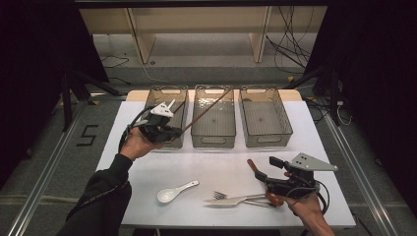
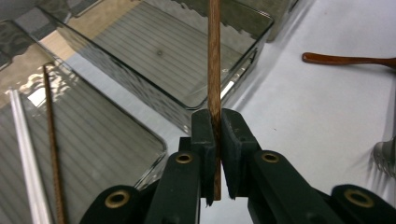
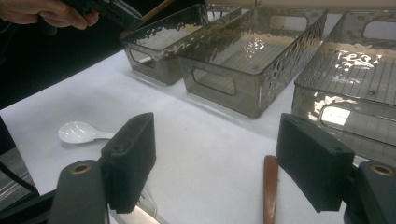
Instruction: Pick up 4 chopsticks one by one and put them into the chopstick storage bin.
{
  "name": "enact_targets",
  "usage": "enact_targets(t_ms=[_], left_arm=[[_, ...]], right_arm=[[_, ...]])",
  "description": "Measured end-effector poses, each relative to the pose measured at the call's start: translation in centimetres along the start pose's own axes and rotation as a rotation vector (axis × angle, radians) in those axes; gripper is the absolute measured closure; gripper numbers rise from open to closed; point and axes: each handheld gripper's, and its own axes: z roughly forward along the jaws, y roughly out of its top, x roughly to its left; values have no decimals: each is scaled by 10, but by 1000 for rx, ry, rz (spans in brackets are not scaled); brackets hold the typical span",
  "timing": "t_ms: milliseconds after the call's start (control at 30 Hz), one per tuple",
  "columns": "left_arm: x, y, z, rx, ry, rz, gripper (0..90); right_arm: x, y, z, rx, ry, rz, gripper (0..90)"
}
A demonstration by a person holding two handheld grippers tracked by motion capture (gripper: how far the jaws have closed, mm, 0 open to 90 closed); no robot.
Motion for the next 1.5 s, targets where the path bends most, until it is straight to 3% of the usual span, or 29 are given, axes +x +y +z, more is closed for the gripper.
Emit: enact_targets(t_ms=[600,867,1100,1500], left_arm=[[43,-22,-19,-36,104,-141,837],[65,-34,-20,-53,151,-204,837],[78,-43,-16,-53,183,-240,837],[87,-53,-5,-27,220,-262,837]], right_arm=[[0,0,0,-1,0,-5,294],[0,0,1,-1,0,-4,293],[0,0,1,1,2,-7,293],[0,0,1,3,2,-3,294]])
